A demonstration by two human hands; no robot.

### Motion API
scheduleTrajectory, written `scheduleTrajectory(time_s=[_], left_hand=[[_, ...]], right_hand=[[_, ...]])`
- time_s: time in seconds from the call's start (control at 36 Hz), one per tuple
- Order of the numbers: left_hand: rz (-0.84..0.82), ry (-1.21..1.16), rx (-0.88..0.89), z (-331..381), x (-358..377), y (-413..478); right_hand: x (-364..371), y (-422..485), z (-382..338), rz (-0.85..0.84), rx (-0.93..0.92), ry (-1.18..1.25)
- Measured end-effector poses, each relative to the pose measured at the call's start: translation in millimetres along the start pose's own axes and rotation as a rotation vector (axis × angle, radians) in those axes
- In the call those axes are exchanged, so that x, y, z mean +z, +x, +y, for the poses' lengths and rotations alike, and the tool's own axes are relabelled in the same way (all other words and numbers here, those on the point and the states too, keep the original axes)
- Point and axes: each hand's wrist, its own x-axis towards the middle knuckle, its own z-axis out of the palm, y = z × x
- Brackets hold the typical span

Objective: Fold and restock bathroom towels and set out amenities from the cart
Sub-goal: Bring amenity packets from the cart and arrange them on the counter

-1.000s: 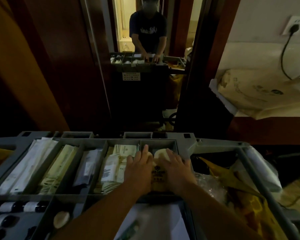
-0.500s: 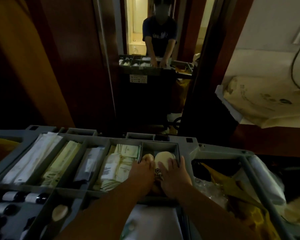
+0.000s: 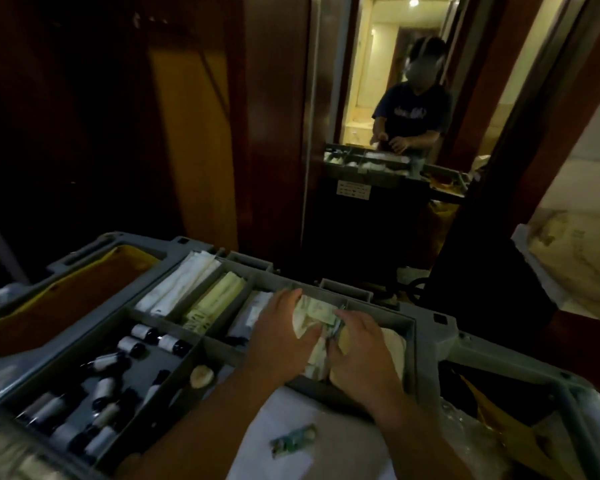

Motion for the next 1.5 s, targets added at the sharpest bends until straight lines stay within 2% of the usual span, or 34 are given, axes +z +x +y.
scheduleTrajectory(time_s=[0.22, 0.36, 0.81, 0.97, 1.14, 1.33, 1.42, 1.5], left_hand=[[0.321, 0.135, -0.076, -2, -125, -72], [0.46, 0.254, -0.088, -10, -190, -125], [0.92, 0.559, -0.381, -35, -381, -338], [1.113, 0.717, -0.442, -37, -424, -408], [1.354, 0.845, -0.61, -30, -451, -483], [1.556, 0.945, -0.833, -29, -463, -590], [1.593, 0.96, -0.941, -33, -470, -640], [1.626, 0.964, -1.017, -42, -482, -693]], right_hand=[[-3, -32, -128, -0.048, -0.312, 0.065], [8, -53, -193, -0.129, -0.479, 0.195], [111, -186, -405, -0.371, -0.93, 0.56], [144, -237, -485, -0.442, -1.215, 0.606], [166, -311, -557, -0.531, -1.418, 0.924], [188, -428, -613, -0.805, -1.577, 1.008], [200, -482, -635, -0.888, -1.607, 1.054], [212, -533, -658, -0.985, -1.687, 0.997]])
